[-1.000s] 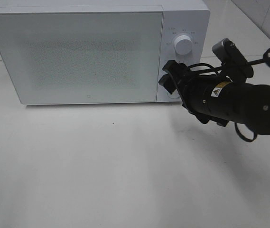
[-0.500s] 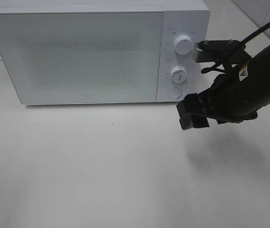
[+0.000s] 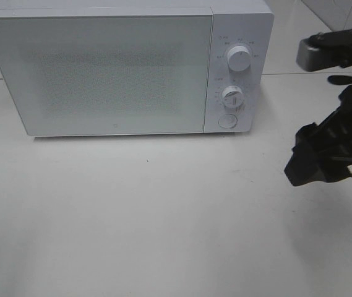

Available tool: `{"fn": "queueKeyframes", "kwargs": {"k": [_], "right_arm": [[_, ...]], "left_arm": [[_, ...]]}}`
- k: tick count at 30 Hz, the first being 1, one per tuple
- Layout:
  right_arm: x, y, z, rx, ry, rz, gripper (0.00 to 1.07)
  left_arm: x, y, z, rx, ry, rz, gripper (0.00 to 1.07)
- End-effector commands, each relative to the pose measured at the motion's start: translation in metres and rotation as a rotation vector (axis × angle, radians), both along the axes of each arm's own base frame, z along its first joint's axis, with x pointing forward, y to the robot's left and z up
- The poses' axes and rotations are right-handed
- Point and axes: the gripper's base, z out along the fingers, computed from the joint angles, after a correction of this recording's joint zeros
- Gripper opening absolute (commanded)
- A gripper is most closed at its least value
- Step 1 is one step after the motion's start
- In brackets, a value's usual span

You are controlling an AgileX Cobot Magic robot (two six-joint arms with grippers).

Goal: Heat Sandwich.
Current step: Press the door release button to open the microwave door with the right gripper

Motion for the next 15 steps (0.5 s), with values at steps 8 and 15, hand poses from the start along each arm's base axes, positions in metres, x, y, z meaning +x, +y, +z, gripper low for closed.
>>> {"fn": "queueKeyframes", "kwargs": {"k": [8,15], "right_arm": [[-0.069,-0.039,0.05,-0.006,-0.134,0.03,0.76],[-0.115,-0.064,0.062,0.021,-0.258,0.019,0.76]], "left_arm": [[-0.004,0.0,-0.001,-0.001,-0.022,-0.002,1.04],[-0.004,0.0,-0.001,-0.001,-0.022,-0.002,1.04]]}}
